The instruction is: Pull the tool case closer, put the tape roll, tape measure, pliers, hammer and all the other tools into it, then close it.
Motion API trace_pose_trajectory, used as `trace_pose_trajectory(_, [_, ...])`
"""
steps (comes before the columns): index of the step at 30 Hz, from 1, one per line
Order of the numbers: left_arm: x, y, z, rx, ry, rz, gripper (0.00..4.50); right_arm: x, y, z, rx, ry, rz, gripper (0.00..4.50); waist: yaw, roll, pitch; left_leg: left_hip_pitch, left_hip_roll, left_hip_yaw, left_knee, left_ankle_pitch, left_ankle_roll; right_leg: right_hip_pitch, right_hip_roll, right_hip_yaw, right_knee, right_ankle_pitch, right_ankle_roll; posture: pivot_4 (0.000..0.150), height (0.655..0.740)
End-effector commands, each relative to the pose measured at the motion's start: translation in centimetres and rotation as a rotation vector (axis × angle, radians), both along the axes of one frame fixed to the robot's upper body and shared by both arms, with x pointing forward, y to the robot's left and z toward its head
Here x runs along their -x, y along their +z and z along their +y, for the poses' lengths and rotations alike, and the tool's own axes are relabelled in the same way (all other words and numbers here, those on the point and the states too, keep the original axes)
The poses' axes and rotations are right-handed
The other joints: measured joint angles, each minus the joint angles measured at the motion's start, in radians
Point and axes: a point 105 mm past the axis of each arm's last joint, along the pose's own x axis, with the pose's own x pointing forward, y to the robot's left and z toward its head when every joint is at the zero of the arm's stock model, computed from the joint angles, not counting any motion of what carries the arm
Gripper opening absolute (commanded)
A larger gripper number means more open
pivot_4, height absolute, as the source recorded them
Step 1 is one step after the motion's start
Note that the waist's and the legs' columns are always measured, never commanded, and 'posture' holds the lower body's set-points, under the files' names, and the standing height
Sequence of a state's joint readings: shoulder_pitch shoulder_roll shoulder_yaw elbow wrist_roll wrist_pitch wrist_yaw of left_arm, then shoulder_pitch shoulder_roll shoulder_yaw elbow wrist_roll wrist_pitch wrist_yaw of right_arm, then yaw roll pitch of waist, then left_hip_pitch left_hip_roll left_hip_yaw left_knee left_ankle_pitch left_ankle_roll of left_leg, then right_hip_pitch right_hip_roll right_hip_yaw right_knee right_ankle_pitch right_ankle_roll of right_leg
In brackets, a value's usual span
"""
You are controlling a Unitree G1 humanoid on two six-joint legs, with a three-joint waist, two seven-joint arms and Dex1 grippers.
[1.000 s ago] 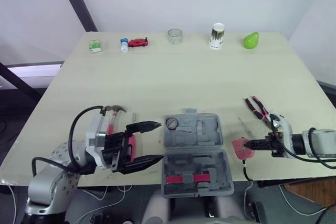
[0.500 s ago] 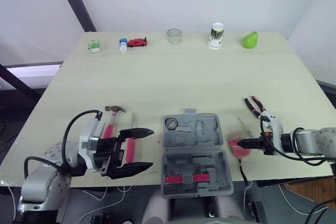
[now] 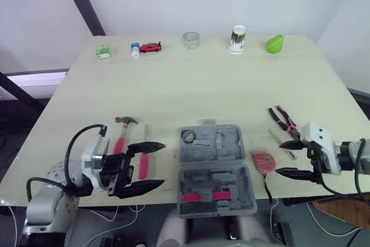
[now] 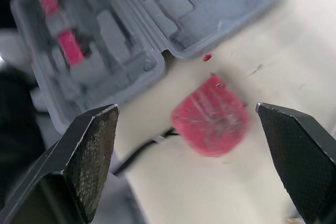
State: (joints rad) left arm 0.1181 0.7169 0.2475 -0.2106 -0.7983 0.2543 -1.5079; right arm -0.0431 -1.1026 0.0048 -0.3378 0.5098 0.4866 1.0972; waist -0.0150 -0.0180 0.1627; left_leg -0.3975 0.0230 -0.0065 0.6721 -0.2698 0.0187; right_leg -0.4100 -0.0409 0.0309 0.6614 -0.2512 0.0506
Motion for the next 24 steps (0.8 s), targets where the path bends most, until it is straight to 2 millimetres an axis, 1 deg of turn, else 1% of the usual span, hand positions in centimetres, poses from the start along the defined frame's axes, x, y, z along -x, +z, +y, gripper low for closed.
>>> trace_pose_trajectory(1, [0.3,0.7,1.0,0.007,-0.013,0.001,4.5,-0.9,-1.1,0.6,0.102,0.147,-0.113,4.39,-0.001,0.0,0.0,0.0,0.0,0.0,0.0,0.0,0.0,0.0,0.0,0.0,0.0,0.0,0.0,0.15,0.74])
trace_pose_trajectory(5, [0.1,0.6,1.3,0.001,-0.006,0.0,4.5,-2.1,-2.9,0.7,0.201,0.262,-0.165,4.39,0.002,0.0,0.001,0.0,0.0,0.0,0.0,0.0,0.0,0.0,0.0,0.0,0.0,0.0,0.0,0.15,0.74])
trace_pose_trajectory(9, [0.2,0.5,1.3,0.001,-0.004,0.0,4.5,-3.2,-3.4,1.3,0.241,0.348,-0.201,4.39,0.002,0.001,0.001,0.0,0.0,0.0,0.0,0.0,0.0,0.0,-0.001,0.0,0.0,0.0,0.0,0.15,0.74])
trace_pose_trajectory(15, [0.6,0.5,1.4,0.004,0.01,-0.005,4.5,-3.4,-4.7,1.5,0.299,0.46,-0.203,4.39,0.003,0.001,0.001,0.0,0.0,-0.001,0.0,0.0,0.0,0.0,-0.001,0.0,0.0,0.0,-0.001,0.15,0.74])
trace_pose_trajectory(19, [0.9,0.5,1.2,0.006,0.009,-0.001,4.5,-3.8,-5.1,1.8,0.307,0.479,-0.211,4.39,0.002,0.001,0.001,0.0,0.0,-0.001,0.0,0.0,0.0,0.0,-0.001,0.0,0.001,0.0,-0.001,0.15,0.74])
trace_pose_trajectory(24, [0.9,0.5,1.2,0.008,0.009,-0.007,4.5,-4.0,-5.9,1.7,0.337,0.511,-0.201,4.39,0.002,0.001,0.001,0.0,0.0,0.0,0.0,0.0,0.0,0.0,-0.001,0.0,0.001,0.0,-0.001,0.15,0.74])
